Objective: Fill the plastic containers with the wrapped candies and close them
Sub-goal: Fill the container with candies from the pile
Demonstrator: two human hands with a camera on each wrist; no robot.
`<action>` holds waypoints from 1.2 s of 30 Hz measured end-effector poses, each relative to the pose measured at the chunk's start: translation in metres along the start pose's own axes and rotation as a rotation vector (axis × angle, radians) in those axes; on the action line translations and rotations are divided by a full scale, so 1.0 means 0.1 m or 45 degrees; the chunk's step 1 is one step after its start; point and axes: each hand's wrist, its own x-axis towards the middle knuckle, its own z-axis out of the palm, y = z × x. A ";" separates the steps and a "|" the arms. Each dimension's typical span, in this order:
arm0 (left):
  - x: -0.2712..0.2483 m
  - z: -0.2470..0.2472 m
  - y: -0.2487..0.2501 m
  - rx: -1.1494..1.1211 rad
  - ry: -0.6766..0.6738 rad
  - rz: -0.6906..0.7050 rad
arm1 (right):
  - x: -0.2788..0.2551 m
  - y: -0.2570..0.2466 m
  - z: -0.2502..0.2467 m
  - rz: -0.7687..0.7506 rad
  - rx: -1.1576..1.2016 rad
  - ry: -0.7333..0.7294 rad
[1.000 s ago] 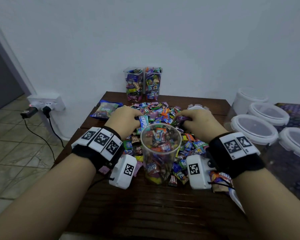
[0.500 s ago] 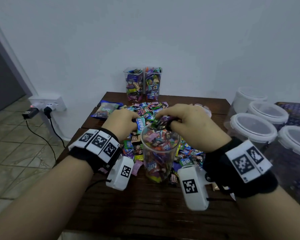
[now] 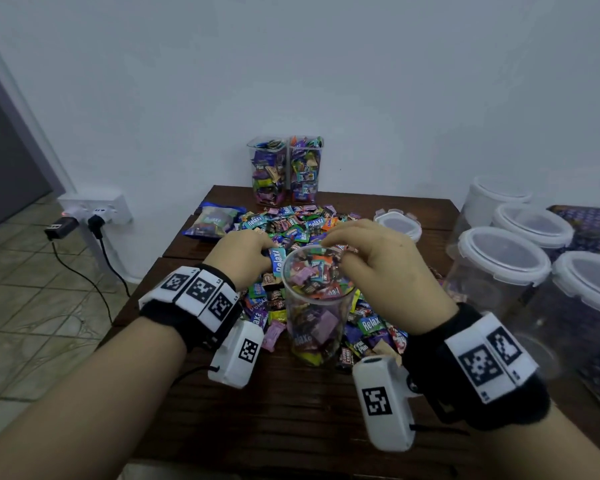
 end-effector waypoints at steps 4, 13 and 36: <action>0.01 0.00 -0.03 0.039 0.010 -0.006 | -0.19 0.04 0.11 0.218 0.350 0.039; 0.01 -0.14 0.04 -0.010 0.168 0.055 | -0.39 0.20 0.42 0.368 0.817 -0.126; -0.36 -0.29 0.41 -0.614 -0.105 0.358 | -0.40 0.30 0.51 0.311 0.785 -0.059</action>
